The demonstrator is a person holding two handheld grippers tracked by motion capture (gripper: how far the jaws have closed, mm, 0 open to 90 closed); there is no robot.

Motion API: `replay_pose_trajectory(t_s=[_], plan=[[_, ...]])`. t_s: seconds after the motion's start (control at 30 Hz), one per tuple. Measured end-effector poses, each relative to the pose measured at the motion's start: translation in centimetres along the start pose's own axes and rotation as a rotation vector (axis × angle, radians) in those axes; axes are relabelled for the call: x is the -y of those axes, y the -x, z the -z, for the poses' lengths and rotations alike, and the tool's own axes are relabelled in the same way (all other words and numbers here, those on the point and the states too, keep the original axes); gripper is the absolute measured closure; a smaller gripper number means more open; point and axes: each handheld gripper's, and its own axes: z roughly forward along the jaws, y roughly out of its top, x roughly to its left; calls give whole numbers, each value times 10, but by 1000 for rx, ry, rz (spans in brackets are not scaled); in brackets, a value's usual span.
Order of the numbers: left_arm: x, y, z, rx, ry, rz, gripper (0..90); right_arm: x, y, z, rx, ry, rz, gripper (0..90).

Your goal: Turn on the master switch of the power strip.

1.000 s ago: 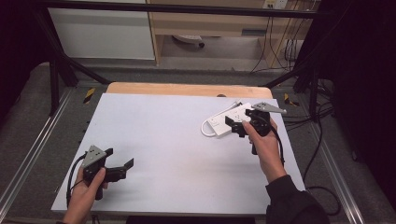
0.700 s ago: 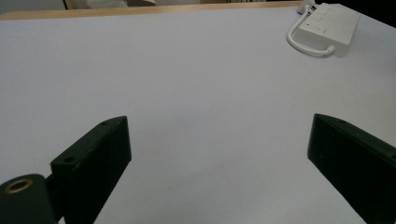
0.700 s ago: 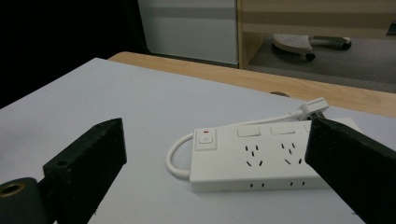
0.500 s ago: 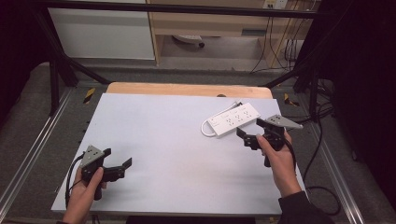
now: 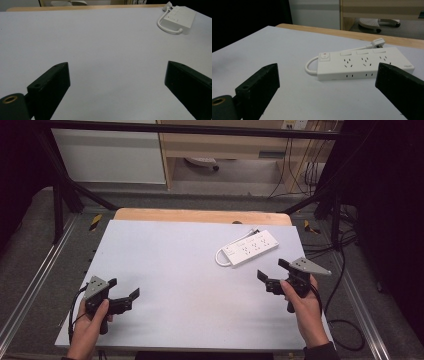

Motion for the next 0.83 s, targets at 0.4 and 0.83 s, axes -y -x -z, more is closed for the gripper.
replay_pose_trajectory(t_s=[0.4,0.83], plan=[[0,0,0,2,0,0,61,38,9,13,39,-42,2,52],[-1,2,-1,10,-1,-9,62,82,12,-8,65,-273,50,48]])
